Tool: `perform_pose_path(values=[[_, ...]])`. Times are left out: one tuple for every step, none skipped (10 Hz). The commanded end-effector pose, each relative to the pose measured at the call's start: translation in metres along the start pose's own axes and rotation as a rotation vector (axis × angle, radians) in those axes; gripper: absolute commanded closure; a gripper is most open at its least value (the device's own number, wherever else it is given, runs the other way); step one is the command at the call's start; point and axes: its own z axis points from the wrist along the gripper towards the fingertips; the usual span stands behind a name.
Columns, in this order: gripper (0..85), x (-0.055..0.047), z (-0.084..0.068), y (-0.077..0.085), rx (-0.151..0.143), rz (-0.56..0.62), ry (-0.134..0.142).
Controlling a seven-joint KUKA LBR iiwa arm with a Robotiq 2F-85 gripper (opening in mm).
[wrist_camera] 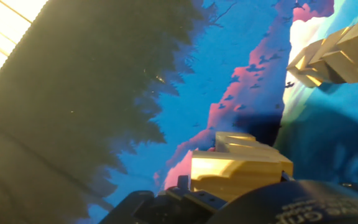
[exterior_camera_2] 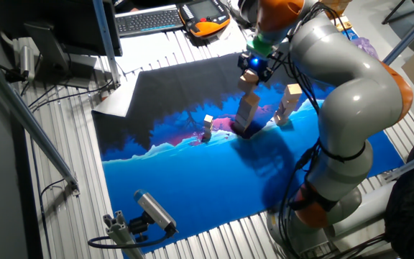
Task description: Stack the blocks in a vertical line of five
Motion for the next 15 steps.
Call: perform_pose_path(values=[[85.0,0.001,0.000,0.004,0.003,0.006,0.002],[85.0,0.001,0.000,0.004,0.010,0.014,0.000],[85.0,0.001,0.000,0.004,0.015,0.014,0.003],[85.0,0.001,0.000,0.004,0.015,0.024,0.014],[85.0,0.001,0.000,0.004,0.018,0.048,0.013],[85.0,0.001,0.000,0.004,0.020,0.065,-0.005],[85.0,0.001,0.000,0.004,0.009,0.066,-0.012],[85.0,0.001,0.000,0.004,0.008,0.054,-0.017],[85.0,0.001,0.000,0.004,0.009,0.040,-0.012],[85.0,0.004,-0.005,-0.006,0.008,0.035,-0.002],[85.0,0.005,-0.008,-0.014,0.010,0.032,0.000],[85.0,0.006,-0.010,-0.022,0.010,0.026,0.002],[85.0,0.007,-0.011,-0.026,0.005,0.031,0.000],[85.0,0.010,-0.008,-0.030,-0.003,0.037,-0.008],[85.0,0.012,-0.003,-0.032,-0.010,0.037,-0.018]])
